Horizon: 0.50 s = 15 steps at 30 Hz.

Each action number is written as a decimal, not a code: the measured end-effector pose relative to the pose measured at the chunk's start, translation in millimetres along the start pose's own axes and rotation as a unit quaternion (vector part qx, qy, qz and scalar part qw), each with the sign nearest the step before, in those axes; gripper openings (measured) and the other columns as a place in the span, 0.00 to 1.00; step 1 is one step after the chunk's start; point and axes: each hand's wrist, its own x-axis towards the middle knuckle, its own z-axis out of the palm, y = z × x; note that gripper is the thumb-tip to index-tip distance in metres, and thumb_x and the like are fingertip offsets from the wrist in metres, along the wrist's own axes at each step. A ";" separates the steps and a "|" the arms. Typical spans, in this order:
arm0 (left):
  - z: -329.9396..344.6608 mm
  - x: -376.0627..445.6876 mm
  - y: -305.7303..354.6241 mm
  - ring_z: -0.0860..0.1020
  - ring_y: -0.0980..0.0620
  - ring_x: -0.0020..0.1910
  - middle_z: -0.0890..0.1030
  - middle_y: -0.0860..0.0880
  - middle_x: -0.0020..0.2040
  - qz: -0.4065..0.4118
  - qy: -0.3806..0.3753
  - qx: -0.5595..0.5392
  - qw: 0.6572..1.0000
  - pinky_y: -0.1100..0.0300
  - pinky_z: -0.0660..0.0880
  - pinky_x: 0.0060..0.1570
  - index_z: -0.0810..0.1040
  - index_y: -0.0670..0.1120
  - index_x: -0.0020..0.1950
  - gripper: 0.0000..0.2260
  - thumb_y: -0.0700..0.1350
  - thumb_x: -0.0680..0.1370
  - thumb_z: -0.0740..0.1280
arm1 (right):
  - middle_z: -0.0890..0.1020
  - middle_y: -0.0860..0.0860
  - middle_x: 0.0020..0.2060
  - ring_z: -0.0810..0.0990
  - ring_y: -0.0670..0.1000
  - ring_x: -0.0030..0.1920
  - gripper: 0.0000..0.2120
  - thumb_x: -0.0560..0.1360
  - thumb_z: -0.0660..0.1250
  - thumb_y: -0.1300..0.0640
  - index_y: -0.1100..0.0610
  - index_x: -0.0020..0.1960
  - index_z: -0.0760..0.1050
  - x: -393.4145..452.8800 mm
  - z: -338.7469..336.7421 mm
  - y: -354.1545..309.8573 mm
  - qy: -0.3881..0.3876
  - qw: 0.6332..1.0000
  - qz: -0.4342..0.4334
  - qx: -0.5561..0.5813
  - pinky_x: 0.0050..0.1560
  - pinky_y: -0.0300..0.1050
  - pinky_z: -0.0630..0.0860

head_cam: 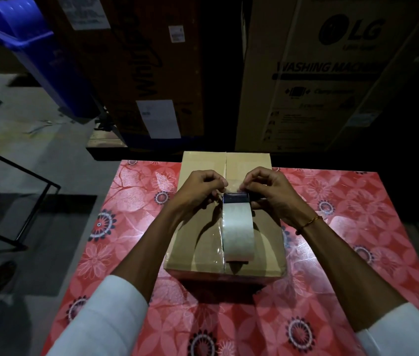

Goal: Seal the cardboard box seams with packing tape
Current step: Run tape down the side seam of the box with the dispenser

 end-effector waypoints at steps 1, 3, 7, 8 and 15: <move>-0.1 0.3 -0.5 0.73 0.54 0.30 0.80 0.48 0.35 -0.003 0.000 -0.005 1.000 0.65 0.70 0.25 0.81 0.40 0.48 0.04 0.38 0.80 0.67 | 0.80 0.61 0.51 0.84 0.57 0.50 0.04 0.80 0.63 0.67 0.62 0.50 0.76 -0.4 -0.3 0.0 -0.002 1.000 -0.002 0.001 0.42 0.47 0.84; -0.1 0.2 -0.6 0.74 0.54 0.30 0.81 0.51 0.33 -0.009 0.000 -0.013 1.000 0.65 0.69 0.25 0.81 0.39 0.49 0.04 0.38 0.80 0.67 | 0.80 0.61 0.51 0.84 0.56 0.50 0.04 0.80 0.64 0.67 0.62 0.50 0.76 0.0 -0.8 0.1 -0.003 1.000 -0.005 0.001 0.43 0.48 0.84; -0.2 -2.5 1.9 0.74 0.54 0.31 0.81 0.51 0.33 -0.012 -0.001 -0.018 1.000 0.63 0.68 0.26 0.81 0.41 0.47 0.04 0.39 0.80 0.67 | 0.81 0.60 0.49 0.84 0.54 0.48 0.04 0.80 0.64 0.67 0.63 0.50 0.76 0.4 0.6 1.4 -0.003 1.000 -0.017 -0.007 0.40 0.45 0.83; -0.4 -3.2 2.5 0.74 0.54 0.31 0.81 0.51 0.34 -0.012 -0.002 -0.016 1.000 0.62 0.68 0.26 0.81 0.42 0.46 0.04 0.39 0.80 0.67 | 0.81 0.60 0.49 0.84 0.54 0.47 0.03 0.80 0.64 0.67 0.64 0.50 0.76 0.2 1.0 1.8 -0.002 1.000 -0.021 -0.010 0.39 0.45 0.83; 1.0 -4.6 6.2 0.73 0.54 0.30 0.81 0.51 0.33 -0.022 -0.005 -0.021 1.000 0.61 0.67 0.27 0.81 0.40 0.47 0.05 0.40 0.80 0.67 | 0.81 0.62 0.48 0.84 0.54 0.45 0.04 0.80 0.63 0.68 0.70 0.51 0.76 -2.1 1.8 2.6 0.012 0.998 -0.039 -0.056 0.38 0.43 0.83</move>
